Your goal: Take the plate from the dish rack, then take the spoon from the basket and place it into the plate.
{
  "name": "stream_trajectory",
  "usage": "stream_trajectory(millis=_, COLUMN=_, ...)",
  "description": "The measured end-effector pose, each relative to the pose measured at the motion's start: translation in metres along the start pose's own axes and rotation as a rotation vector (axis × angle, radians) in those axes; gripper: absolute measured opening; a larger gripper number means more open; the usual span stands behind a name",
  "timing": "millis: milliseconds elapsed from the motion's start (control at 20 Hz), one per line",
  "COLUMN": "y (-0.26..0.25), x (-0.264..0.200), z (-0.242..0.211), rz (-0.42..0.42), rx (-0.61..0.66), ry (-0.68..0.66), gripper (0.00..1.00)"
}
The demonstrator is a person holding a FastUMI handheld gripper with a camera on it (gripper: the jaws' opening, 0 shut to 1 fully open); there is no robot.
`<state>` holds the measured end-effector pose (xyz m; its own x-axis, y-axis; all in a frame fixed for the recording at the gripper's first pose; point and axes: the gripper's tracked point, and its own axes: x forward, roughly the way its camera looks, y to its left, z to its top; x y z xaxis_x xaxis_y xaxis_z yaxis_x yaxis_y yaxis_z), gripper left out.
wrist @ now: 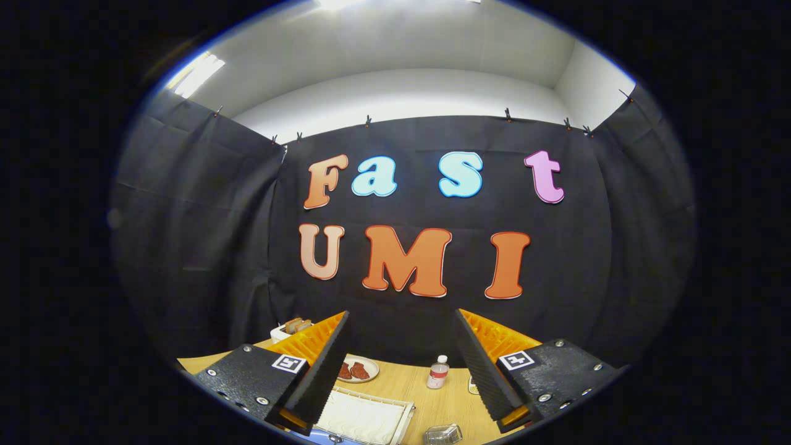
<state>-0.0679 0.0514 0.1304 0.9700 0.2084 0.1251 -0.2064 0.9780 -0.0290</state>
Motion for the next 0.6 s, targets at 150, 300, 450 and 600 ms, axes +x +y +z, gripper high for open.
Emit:
stream_trajectory(millis=150, y=-0.003, x=0.005, z=-0.002, rz=-0.009, rx=-0.014, ry=0.002, gripper=0.97)
stream_trajectory(millis=300, y=-0.002, x=0.004, z=-0.008, rz=0.004, rx=-0.003, ry=0.022, gripper=0.98)
stream_trajectory(millis=450, y=-0.006, x=0.005, z=-0.012, rz=0.001, rx=0.004, ry=0.030, gripper=0.98)
stream_trajectory(millis=600, y=-0.008, x=0.005, z=-0.013, rz=-0.011, rx=-0.007, ry=0.027, gripper=0.98)
